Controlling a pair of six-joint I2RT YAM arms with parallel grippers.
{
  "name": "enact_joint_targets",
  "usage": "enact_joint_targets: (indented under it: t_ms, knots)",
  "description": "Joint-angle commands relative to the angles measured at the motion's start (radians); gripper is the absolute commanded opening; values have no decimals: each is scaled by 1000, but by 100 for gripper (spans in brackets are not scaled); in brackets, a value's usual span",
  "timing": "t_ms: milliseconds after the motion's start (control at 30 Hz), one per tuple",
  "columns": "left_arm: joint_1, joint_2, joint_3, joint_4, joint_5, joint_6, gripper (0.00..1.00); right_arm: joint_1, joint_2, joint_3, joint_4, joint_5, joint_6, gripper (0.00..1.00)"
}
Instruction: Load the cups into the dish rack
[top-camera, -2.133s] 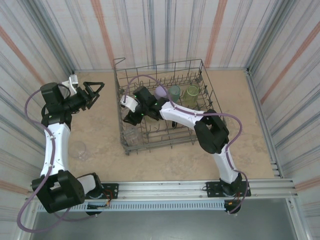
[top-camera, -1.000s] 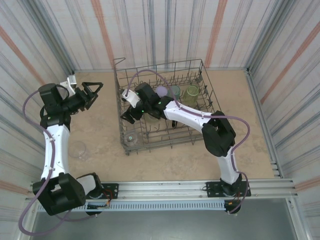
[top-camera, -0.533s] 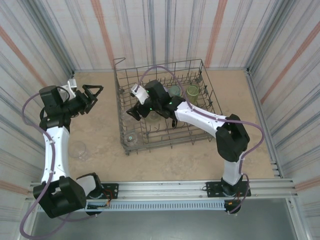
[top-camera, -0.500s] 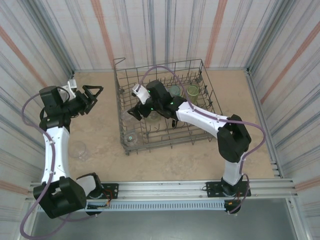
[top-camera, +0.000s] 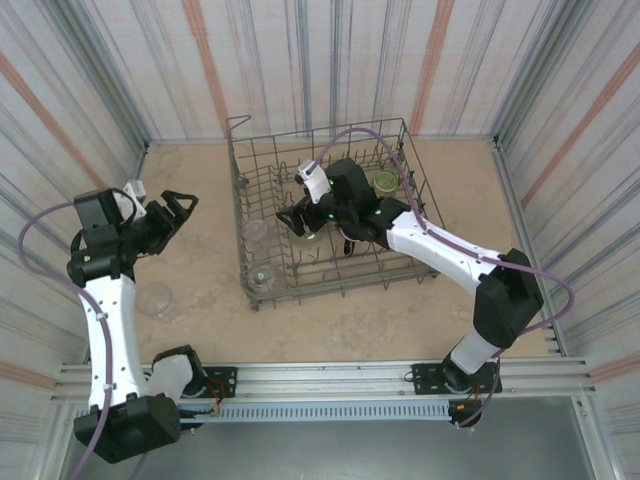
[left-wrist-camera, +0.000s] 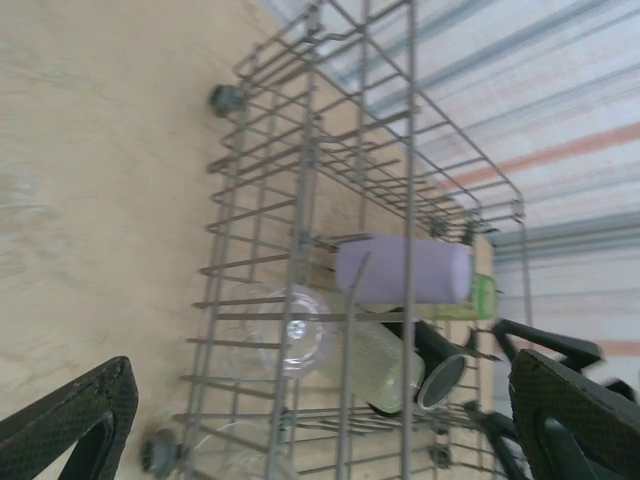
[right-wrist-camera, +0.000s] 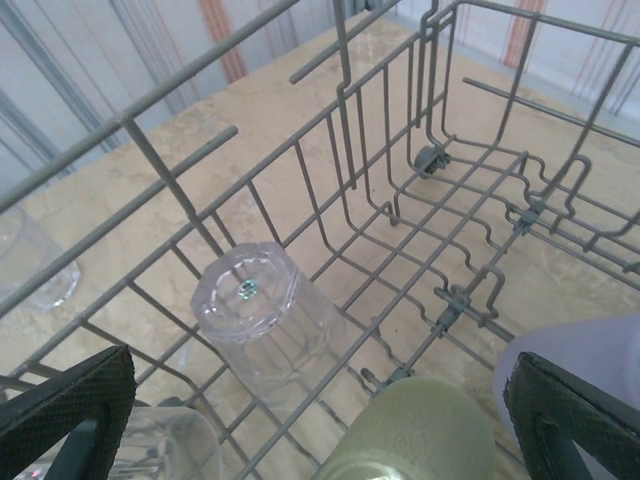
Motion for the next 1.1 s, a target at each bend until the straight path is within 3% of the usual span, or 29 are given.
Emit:
enact_joint_targets:
  t_ms: [0, 300, 600, 833, 1067]
  knots:
    - [8, -13, 42, -178, -177, 47, 99, 2, -95, -20, -55, 33, 80, 99]
    - [7, -2, 8, -284, -310, 23, 98, 1, -250, -139, -151, 127, 184, 99]
    - [6, 5, -94, -277, -400, 24, 91, -20, -390, -314, -115, 170, 257, 99]
    - [8, 6, -206, -235, -472, -16, 78, -95, -455, -390, -82, 164, 271, 99]
    - [7, -6, -231, -246, -591, 3, 77, -167, -474, -432, -68, 129, 310, 99]
